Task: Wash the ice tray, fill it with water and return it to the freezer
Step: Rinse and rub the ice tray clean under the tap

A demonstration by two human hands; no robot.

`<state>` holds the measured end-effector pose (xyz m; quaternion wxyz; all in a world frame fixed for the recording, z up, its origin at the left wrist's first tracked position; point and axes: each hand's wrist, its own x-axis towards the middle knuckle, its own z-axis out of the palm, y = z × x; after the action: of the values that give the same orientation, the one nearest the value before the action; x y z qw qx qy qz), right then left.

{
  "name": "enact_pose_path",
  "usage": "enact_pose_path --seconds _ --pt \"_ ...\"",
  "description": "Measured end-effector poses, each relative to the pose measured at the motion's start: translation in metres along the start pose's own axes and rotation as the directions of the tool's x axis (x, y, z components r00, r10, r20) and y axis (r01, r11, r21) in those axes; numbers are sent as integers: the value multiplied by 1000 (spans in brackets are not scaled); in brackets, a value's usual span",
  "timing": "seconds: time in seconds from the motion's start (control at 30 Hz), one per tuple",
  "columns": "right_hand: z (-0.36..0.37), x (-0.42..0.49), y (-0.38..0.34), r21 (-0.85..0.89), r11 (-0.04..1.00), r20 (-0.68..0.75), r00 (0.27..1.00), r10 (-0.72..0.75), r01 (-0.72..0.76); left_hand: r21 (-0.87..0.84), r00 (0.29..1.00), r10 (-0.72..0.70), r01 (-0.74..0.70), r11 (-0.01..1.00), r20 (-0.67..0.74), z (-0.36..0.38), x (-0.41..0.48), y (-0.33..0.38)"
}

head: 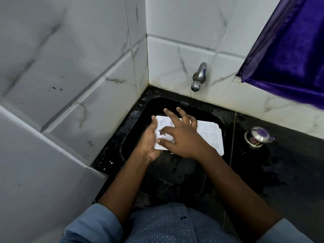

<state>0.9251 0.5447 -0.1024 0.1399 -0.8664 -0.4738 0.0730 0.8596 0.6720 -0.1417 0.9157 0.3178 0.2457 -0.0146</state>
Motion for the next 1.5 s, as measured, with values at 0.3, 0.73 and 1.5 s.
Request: enact_pose_path --seconds 0.3,0.73,1.5 --pt "0 3 -2 -25 1000 48 999 3 -2 17 1000 12 -12 1000 3 -4 2 0" --pt "-5 -9 11 102 995 35 999 -16 12 41 998 54 -54 998 -20 -14 3 -1" --pt "-6 -12 16 68 997 -17 999 49 -48 44 999 39 -40 998 28 -24 4 0"
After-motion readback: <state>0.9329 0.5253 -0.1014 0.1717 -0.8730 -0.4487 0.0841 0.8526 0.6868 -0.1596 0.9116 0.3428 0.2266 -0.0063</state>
